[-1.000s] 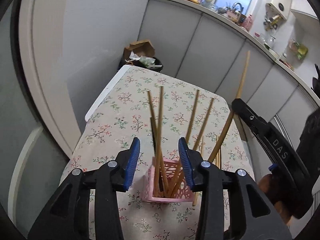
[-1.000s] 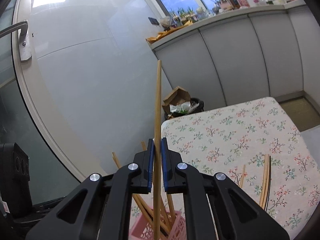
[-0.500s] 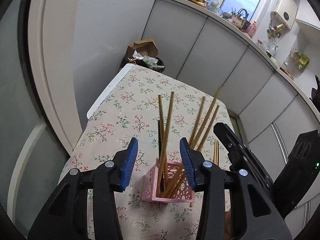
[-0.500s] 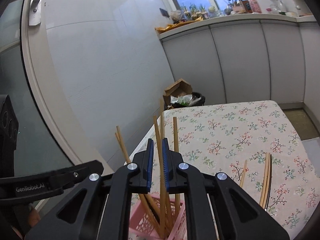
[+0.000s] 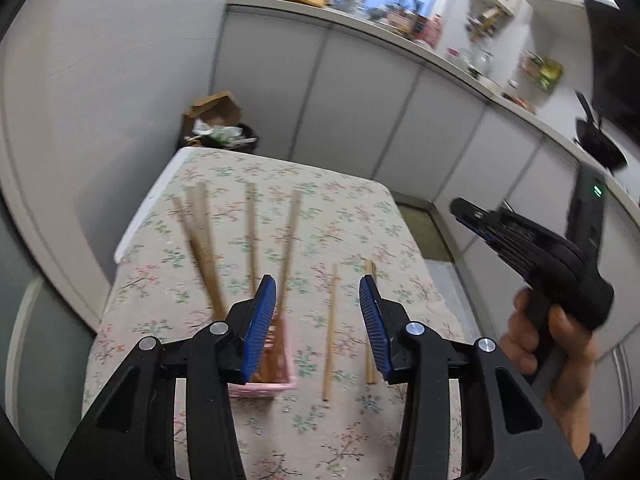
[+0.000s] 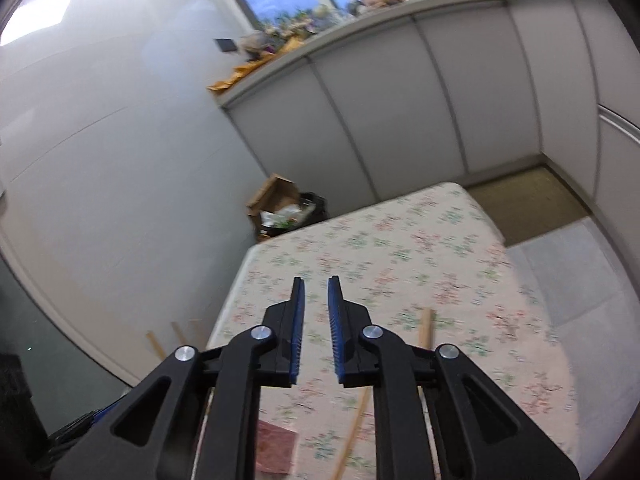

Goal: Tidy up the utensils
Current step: 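Grasp a wooden chopstick with the left tool while the right tool grasps two chopsticks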

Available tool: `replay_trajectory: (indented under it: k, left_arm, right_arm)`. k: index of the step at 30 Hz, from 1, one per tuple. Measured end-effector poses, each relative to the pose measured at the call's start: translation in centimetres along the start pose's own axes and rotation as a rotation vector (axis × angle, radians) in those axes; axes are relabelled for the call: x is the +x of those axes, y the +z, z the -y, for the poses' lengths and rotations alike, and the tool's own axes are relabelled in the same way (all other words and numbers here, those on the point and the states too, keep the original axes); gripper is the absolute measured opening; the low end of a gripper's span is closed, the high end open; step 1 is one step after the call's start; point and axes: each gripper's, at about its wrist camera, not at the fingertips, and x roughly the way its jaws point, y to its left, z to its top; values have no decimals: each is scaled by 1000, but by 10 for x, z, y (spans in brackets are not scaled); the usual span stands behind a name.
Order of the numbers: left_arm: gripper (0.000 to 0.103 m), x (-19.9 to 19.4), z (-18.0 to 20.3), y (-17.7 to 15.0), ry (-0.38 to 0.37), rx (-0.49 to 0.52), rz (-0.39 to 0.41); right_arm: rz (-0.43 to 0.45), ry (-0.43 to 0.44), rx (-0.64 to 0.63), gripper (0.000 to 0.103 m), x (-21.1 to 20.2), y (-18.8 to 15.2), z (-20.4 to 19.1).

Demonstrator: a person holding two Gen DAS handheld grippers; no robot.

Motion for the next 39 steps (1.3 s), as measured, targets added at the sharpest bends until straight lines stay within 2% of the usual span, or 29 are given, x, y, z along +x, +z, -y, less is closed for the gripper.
replay_trajectory:
  k: [2, 6, 10, 11, 14, 18, 20, 24, 25, 26, 27, 28, 33, 35, 39]
  left_arm:
    - [41, 12, 20, -4, -14, 41, -26]
    - [41, 53, 62, -15, -36, 128, -139]
    - [41, 102, 84, -22, 22, 185, -236]
    - [41, 112, 85, -24, 40, 191, -249]
    - [41, 154, 85, -23, 84, 191, -311]
    - [41, 193, 65, -21, 107, 130, -367]
    - [41, 209, 56, -21, 126, 112, -399]
    - [42, 233, 41, -24, 154, 73, -452]
    - [56, 239, 37, -25, 169, 64, -464]
    - [64, 243, 35, -25, 182, 55, -467]
    - [69, 245, 33, -26, 183, 50, -459]
    - [69, 248, 32, -26, 183, 54, -456]
    - [65, 261, 22, -31, 243, 39, -475]
    - [54, 266, 16, -34, 267, 38, -488]
    - [42, 268, 14, -39, 277, 54, -481]
  right_arm:
    - [-49, -37, 40, 18, 4, 3, 20]
    - [-139, -99, 91, 18, 13, 2, 52]
    - [-291, -191, 136, 18, 30, -10, 82]
    - [-328, -212, 161, 18, 36, -14, 91]
    - [-359, -234, 197, 18, 41, -21, 107]
    - [-377, -207, 210, 19, 42, -21, 115]
    - [-384, -197, 210, 27, 44, -21, 116]
    - [-395, -188, 224, 28, 49, -19, 116]
    - [-398, -185, 227, 28, 50, -19, 117]
    - [-402, -186, 229, 28, 52, -20, 117]
    - [-404, -186, 230, 28, 54, -20, 117]
    - [-406, -185, 230, 28, 55, -20, 118]
    - [-419, -177, 230, 28, 61, -21, 117]
    - [-421, -179, 225, 28, 63, -21, 117]
    - [-423, -184, 213, 28, 66, -22, 117]
